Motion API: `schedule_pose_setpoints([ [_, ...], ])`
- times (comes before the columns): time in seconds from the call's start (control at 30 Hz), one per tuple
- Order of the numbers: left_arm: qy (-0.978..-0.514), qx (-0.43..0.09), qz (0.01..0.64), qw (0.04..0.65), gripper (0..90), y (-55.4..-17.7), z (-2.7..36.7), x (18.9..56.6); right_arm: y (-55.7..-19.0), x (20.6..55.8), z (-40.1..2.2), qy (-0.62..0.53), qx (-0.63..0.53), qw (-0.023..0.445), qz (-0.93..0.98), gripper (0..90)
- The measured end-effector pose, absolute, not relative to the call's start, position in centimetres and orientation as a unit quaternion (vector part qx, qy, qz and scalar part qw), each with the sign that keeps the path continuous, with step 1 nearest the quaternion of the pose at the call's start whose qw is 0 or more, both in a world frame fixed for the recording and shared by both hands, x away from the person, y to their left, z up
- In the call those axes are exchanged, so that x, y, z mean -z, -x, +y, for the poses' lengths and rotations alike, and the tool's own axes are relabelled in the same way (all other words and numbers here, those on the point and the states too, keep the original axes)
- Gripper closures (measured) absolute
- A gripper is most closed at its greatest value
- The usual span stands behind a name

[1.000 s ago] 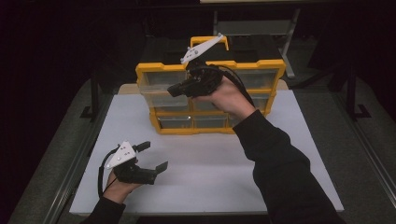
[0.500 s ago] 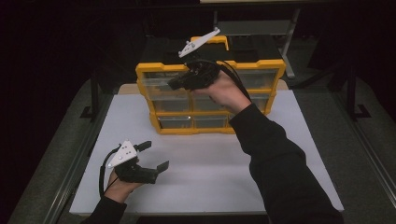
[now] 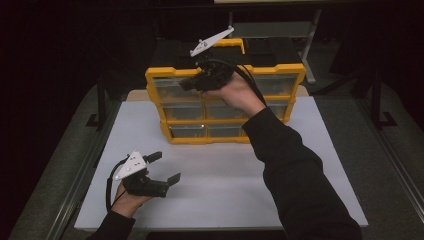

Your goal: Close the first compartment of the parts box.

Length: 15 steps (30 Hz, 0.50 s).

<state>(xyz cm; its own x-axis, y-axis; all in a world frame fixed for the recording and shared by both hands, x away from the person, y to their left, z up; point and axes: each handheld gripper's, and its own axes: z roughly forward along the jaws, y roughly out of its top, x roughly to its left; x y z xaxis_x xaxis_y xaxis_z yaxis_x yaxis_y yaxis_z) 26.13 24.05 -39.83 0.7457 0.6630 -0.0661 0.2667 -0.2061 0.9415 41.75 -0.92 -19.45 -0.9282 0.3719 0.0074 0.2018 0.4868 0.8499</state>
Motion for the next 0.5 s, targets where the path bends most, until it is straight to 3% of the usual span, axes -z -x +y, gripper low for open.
schedule_pose_setpoints([
  [0.5, -0.754, -0.183, 0.313, 0.548, 2.4, -25.83, 24.50, 39.78, -42.68, 19.61, -0.66, -0.180, -0.479, 0.089, 0.855, 89.9],
])
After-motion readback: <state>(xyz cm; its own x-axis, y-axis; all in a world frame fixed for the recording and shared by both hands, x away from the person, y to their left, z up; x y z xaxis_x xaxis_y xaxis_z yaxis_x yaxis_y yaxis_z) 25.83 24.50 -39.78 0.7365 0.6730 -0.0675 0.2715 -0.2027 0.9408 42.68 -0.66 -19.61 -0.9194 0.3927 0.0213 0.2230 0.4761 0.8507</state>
